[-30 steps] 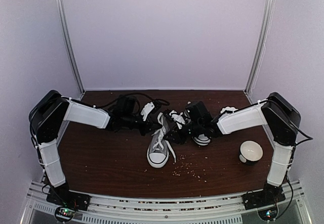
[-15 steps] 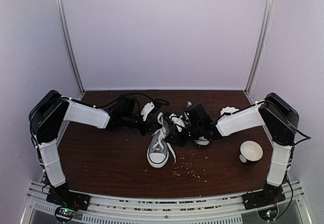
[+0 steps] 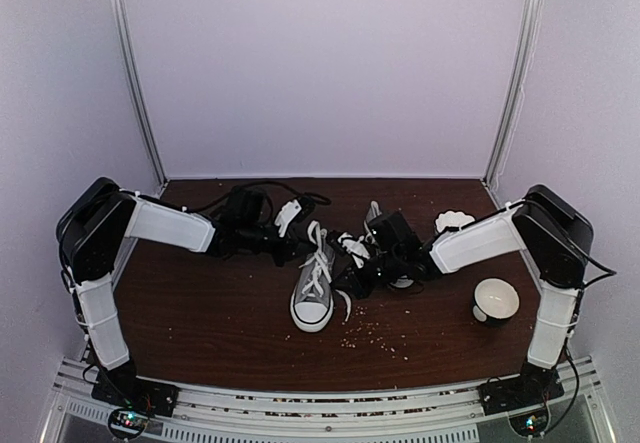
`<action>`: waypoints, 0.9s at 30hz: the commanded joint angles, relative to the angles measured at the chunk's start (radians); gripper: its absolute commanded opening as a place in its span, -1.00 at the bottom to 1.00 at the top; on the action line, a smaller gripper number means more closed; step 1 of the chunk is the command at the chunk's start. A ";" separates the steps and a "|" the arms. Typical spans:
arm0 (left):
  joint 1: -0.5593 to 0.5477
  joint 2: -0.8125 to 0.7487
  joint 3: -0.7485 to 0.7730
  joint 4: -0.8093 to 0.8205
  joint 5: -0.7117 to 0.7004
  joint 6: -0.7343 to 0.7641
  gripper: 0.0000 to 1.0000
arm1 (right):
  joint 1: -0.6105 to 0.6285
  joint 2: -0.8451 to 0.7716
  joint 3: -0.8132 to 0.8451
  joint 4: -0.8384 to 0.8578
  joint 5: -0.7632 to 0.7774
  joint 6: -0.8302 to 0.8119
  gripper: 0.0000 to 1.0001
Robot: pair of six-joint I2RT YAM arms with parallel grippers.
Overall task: Tie the shoes
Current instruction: Adjust the half-tied shoelace.
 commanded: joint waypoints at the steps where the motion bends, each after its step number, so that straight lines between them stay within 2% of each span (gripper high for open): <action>1: 0.007 -0.012 -0.006 -0.010 0.020 0.041 -1.00 | -0.008 -0.053 -0.032 -0.014 -0.012 -0.008 -1.00; 7: 0.011 -0.028 -0.023 -0.047 0.050 0.074 -0.78 | -0.008 -0.052 -0.041 -0.016 -0.014 -0.001 -1.00; 14: 0.030 -0.062 -0.055 -0.056 0.119 0.087 -0.16 | -0.007 -0.070 -0.024 -0.048 -0.018 -0.011 -1.00; 23: 0.038 0.061 0.165 -0.254 0.190 0.080 0.08 | -0.018 -0.101 -0.018 -0.066 -0.022 0.008 -1.00; 27: 0.037 0.048 0.170 -0.352 0.144 0.181 0.06 | -0.028 -0.112 -0.032 -0.061 -0.029 0.014 -1.00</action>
